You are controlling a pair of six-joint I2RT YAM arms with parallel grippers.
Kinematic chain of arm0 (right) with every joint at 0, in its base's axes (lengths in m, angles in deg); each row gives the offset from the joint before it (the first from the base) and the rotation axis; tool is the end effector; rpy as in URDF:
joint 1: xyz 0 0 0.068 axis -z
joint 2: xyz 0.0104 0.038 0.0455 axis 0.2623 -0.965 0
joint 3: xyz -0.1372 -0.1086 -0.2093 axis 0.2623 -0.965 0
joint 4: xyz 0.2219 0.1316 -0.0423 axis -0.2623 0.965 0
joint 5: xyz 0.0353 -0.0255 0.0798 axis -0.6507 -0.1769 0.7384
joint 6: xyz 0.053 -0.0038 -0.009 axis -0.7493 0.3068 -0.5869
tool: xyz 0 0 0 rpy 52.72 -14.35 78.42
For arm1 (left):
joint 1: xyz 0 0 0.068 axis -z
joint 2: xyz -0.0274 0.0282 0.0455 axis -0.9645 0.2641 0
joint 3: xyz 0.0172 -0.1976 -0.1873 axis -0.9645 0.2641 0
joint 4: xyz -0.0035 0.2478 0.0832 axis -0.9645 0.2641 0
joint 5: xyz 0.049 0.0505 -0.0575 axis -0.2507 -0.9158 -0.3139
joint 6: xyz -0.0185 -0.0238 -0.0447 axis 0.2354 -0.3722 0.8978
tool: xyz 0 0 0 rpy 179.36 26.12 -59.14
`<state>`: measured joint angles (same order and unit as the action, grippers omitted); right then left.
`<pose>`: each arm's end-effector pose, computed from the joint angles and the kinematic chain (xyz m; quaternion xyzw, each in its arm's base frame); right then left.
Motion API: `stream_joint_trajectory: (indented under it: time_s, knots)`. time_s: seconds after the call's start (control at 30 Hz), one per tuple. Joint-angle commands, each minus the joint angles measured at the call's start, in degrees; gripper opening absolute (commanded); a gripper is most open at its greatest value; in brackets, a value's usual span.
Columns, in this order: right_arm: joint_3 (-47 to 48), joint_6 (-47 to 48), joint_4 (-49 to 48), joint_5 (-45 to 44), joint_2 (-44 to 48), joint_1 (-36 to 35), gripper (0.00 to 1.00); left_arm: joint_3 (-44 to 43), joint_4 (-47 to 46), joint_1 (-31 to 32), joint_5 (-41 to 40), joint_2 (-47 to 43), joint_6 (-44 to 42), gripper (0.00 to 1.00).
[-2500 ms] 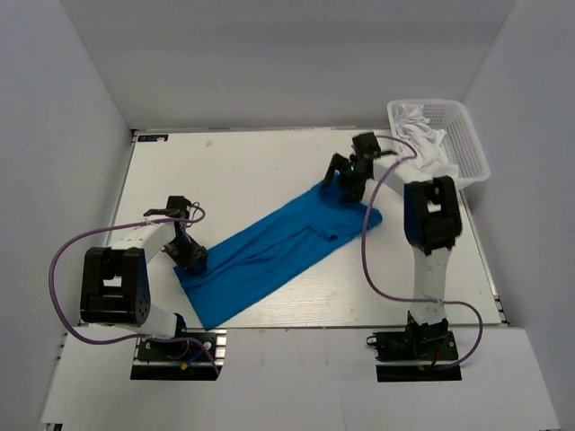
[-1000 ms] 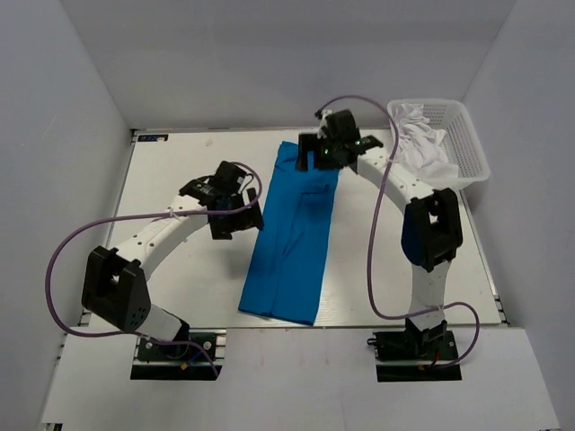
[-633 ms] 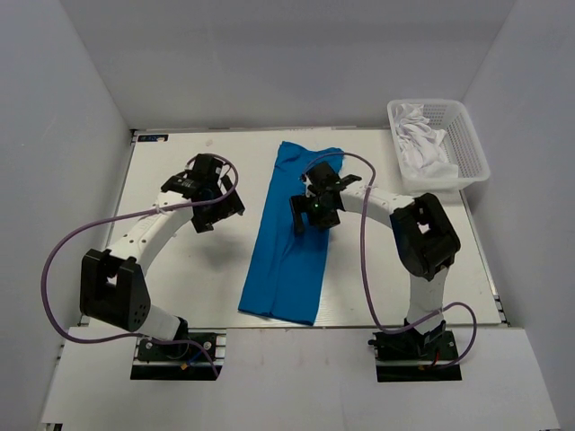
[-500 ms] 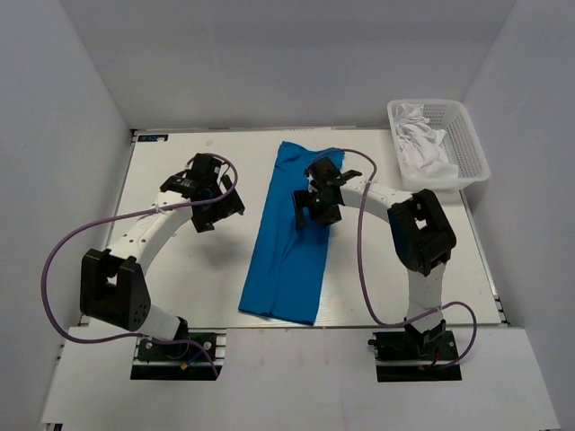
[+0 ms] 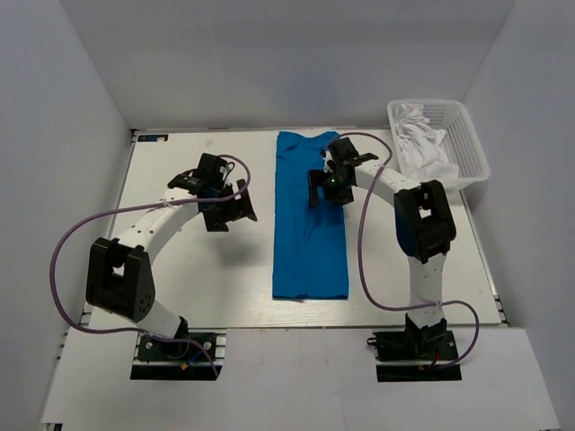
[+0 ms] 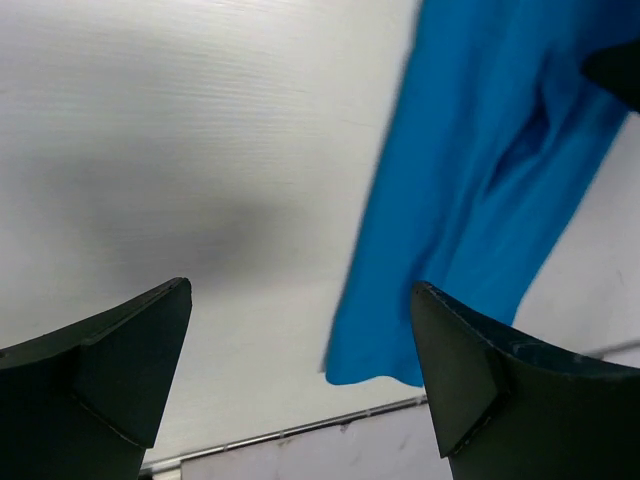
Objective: Fold and stack the t-shirts
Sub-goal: Rotate the tshirt 90 degrees, then grab the bottom of the folded rectangular tshirt with both arms
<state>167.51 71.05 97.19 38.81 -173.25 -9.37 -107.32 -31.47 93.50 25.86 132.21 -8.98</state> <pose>0.4087 0.1933 0.1783 -0.1214 0.9565 0.1550 0.2154 0.2856 -0.1019 0.2532 -0.1182 0.9677 -0.1484 0.1662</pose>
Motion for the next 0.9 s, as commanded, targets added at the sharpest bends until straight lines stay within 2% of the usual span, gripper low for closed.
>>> stream_joint_trajectory:
  time_s: [0.0, 0.07, 0.1, 0.13, 0.17, 0.23, 0.33, 0.37, 0.47, 0.63, 0.73, 0.87]
  knots:
    - [-4.68, 2.99, -0.61, 8.00, 11.39, -1.61, 0.90, 1.50, -4.42, 1.49, 12.43, 0.19, -4.73, 1.00]
    - [-11.19, 2.37, -6.21, 8.89, 16.18, -2.49, 0.90, 3.88, -6.70, 3.33, 16.57, 0.19, -5.43, 1.00]
    - [-15.74, 1.14, -8.94, 8.81, 23.95, -2.41, 0.90, 5.37, -7.41, 4.21, 18.07, -0.60, -5.43, 1.00]
    - [-19.79, -0.26, -9.14, 8.89, 26.11, -2.40, 0.90, 6.00, -7.42, 6.22, 18.09, -1.48, -5.43, 1.00]
    - [-21.48, -1.32, -7.40, 9.15, 30.75, -2.32, 0.90, 6.70, -7.42, 7.28, 18.09, -2.01, -4.56, 1.00]
    - [-26.83, -1.51, -3.19, 10.03, 33.51, -2.58, 0.90, 10.21, -7.42, 10.35, 18.25, -3.76, -4.03, 1.00]
    - [-33.17, -2.64, 1.83, 15.98, 39.47, -3.19, 0.90, 15.13, -9.17, 15.79, 18.26, -4.47, -0.43, 1.00]
    - [-36.76, -3.52, 1.93, 16.62, 39.49, -3.63, 0.90, 15.84, -9.17, 17.39, 17.57, -4.47, 0.27, 1.00]
    - [-46.50, -7.98, 3.34, 16.90, 47.20, -5.56, 0.90, 19.43, -12.40, 23.87, 15.29, -4.47, 2.47, 1.00]
    - [-55.32, -12.48, 0.18, 17.77, 51.44, -5.92, 0.90, 23.48, -18.39, 26.80, 13.34, -3.07, 4.49, 0.88]
    - [-56.39, -15.03, -1.75, 18.12, 50.31, -6.01, 0.90, 24.02, -19.98, 27.42, 12.64, 0.27, 5.11, 0.73]
    - [-57.62, -16.88, -1.75, 19.18, 47.49, -6.10, 0.90, 23.49, -19.98, 29.09, 11.85, 1.42, 5.11, 0.66]
